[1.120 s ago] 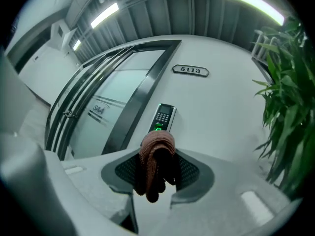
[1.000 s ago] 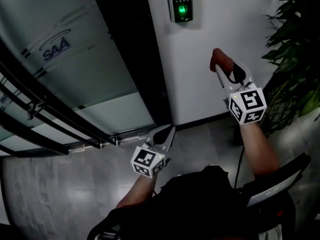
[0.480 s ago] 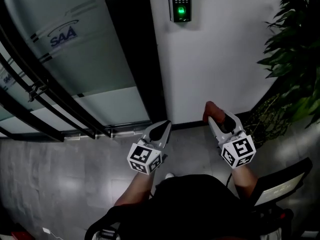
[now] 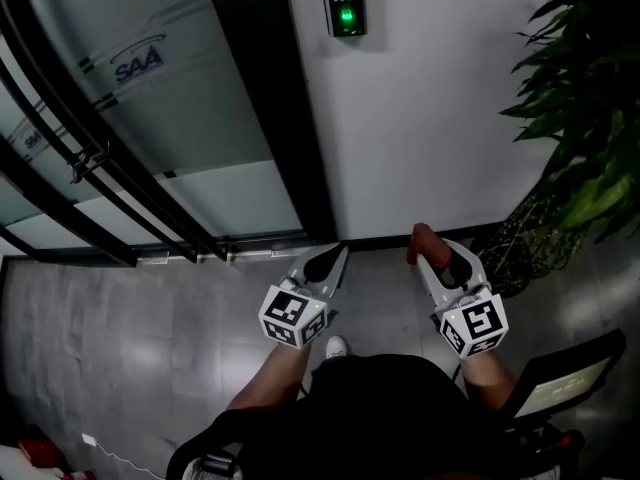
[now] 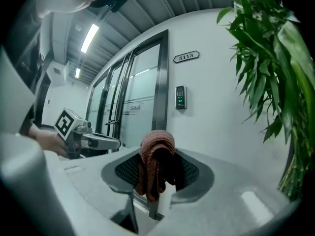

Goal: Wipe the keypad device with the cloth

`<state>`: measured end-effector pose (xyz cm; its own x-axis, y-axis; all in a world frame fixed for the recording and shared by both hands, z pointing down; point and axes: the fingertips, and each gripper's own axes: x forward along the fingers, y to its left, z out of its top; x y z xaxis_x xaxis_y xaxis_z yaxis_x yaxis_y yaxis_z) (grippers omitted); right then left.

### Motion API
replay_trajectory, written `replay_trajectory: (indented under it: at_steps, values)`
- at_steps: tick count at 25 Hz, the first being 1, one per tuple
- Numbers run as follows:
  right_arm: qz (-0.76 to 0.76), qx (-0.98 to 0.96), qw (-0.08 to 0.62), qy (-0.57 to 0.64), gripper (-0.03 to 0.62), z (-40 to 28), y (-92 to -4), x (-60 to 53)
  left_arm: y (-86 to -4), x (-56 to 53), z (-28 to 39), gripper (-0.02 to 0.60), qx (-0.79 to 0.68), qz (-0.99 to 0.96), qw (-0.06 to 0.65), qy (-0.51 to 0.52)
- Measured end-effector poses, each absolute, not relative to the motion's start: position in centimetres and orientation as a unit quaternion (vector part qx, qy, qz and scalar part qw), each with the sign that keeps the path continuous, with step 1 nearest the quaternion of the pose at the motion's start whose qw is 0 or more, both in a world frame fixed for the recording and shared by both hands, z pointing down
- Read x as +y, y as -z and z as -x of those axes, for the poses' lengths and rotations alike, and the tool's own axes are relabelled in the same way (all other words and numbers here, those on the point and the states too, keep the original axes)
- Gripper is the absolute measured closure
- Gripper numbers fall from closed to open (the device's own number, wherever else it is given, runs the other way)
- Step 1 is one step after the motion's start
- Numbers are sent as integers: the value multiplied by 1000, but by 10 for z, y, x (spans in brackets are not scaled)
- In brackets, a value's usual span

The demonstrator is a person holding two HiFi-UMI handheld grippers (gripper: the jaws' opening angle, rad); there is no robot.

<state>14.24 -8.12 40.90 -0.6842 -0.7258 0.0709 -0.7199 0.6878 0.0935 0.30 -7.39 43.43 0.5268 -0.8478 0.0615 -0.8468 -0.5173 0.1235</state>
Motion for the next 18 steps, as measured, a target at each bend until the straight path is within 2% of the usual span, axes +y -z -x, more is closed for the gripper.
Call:
replay_trajectory:
  at_steps: [18]
  values:
    - [-376, -924, 51, 40, 453, -156, -416, -46, -422, -48, -21, 565, -499, -865, 43, -9]
